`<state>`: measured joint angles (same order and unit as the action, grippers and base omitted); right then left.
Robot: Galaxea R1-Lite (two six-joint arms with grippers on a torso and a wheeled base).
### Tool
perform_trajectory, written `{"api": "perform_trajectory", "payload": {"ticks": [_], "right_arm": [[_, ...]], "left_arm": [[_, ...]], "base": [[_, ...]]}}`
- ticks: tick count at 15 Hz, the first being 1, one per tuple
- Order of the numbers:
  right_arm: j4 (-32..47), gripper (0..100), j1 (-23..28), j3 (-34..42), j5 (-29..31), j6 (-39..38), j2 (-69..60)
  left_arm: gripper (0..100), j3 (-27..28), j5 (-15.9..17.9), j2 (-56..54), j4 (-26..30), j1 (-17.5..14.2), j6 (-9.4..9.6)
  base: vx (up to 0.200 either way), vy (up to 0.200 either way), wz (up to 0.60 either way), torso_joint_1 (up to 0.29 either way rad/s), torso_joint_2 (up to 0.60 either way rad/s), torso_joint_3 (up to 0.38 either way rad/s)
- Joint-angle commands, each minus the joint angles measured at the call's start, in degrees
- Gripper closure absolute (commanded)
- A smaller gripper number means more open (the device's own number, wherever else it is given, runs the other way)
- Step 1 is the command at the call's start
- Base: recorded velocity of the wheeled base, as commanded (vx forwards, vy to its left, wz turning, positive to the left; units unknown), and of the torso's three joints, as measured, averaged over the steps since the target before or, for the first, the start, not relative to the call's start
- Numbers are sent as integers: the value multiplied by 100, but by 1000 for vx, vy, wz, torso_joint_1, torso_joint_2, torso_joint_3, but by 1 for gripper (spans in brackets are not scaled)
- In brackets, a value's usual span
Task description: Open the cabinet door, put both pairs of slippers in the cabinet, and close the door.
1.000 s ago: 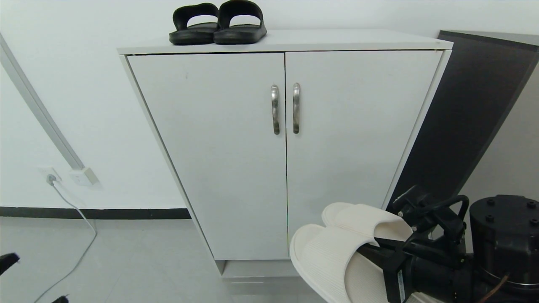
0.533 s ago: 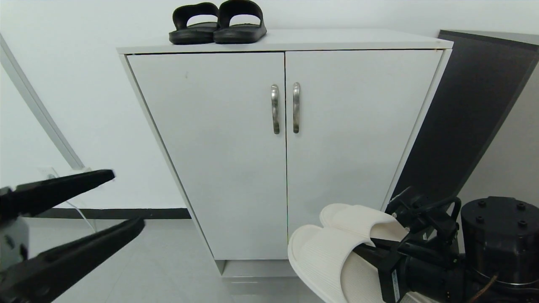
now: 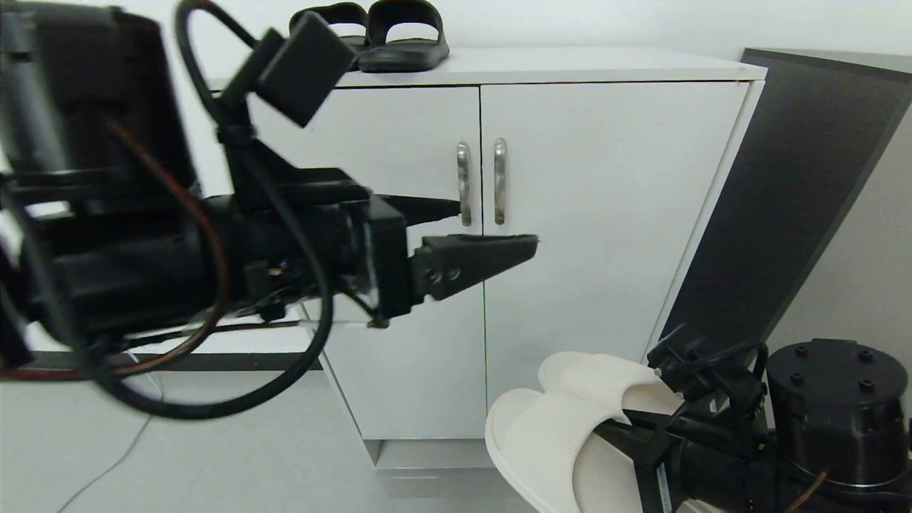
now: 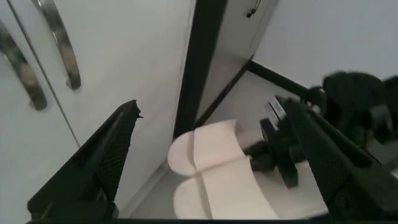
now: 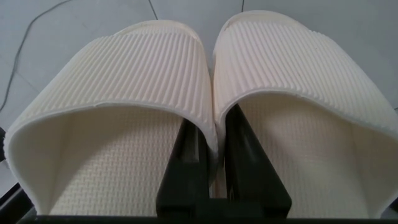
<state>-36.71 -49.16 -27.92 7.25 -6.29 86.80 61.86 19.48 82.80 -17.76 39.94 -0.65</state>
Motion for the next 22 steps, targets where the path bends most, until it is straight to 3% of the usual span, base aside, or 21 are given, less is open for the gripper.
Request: {"api": "perform_trajectory", "payload": {"ticks": [1, 2, 3, 4, 5, 6, 7, 10, 11, 22], "right_arm": [[-3, 100, -14, 23, -5, 5, -5], [-3, 100, -14, 23, -5, 5, -5], [-3, 100, -23, 23, -5, 5, -5], [-3, 100, -58, 32, 4, 23, -14], [-3, 100, -85, 67, 4, 93, -14], [-3, 100, -85, 67, 4, 128, -14], [-3, 100, -76, 67, -5, 128, -14], [-3, 100, -85, 67, -22, 128, -5], [-3, 100, -85, 67, -136, 128, 4], [-3, 100, -85, 67, -145, 137, -22]], "left_arm": [[0, 758, 337, 993, -8, 67, -331], [0, 872, 513, 1037, -8, 14, -489], [0, 1127, 1049, 1116, 10, -126, -806], [0, 1232, 1339, 1168, 27, -179, -1016], [0, 1285, 1550, 1204, 10, -197, -1386], [0, 1364, 1603, 1274, -43, -206, -1649], [0, 1426, 1585, 1353, -113, -223, -1764], [0, 1575, 1286, 1555, -228, -311, -1764], [0, 1742, 1014, 1713, -237, -355, -1764], [0, 2015, 407, 2047, -307, -830, -1684]], "base": [[0, 0, 0, 0, 0, 0], [0, 0, 0, 0, 0, 0], [0, 0, 0, 0, 0, 0], [0, 0, 0, 0, 0, 0], [0, 0, 0, 0, 0, 0], [0, 0, 0, 0, 0, 0], [0, 0, 0, 0, 0, 0], [0, 0, 0, 0, 0, 0], [0, 0, 0, 0, 0, 0], [0, 0, 0, 0, 0, 0]]}}
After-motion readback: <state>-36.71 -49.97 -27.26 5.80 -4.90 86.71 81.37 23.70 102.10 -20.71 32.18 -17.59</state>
